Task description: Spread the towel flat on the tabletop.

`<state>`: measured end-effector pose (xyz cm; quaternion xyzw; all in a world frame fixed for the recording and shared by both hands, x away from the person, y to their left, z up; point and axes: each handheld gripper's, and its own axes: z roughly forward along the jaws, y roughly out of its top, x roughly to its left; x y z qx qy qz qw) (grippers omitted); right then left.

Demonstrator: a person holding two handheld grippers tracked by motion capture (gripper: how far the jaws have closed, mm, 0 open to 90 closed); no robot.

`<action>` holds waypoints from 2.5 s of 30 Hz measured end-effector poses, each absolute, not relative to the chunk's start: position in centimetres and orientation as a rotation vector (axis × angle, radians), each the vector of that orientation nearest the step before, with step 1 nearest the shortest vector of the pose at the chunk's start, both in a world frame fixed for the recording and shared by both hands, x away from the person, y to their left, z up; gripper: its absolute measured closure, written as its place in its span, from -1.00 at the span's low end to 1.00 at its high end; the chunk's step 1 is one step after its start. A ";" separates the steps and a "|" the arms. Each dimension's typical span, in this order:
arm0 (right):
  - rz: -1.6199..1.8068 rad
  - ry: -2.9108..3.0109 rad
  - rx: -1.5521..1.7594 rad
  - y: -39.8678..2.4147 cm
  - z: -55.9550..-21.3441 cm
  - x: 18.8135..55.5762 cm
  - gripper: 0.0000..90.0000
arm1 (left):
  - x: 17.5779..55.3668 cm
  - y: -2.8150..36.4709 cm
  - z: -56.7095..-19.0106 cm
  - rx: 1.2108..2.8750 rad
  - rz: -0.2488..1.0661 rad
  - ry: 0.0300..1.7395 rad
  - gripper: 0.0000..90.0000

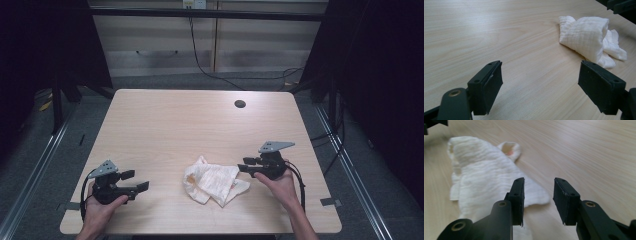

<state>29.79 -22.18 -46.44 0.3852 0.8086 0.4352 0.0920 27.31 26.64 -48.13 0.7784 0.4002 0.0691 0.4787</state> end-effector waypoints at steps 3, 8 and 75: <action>1.270 2.403 1.172 -22.6 -47.3 30.7 0.39 | 27.4 26.5 -48.2 1.909 0.173 0.979 -0.57; 1.221 2.492 1.161 -21.5 -48.9 32.0 0.38 | 27.3 26.6 -48.2 1.905 0.177 0.986 -0.56; 1.730 2.153 0.832 -18.0 -28.5 36.7 0.93 | 27.3 26.8 -48.1 1.902 0.180 0.989 -0.51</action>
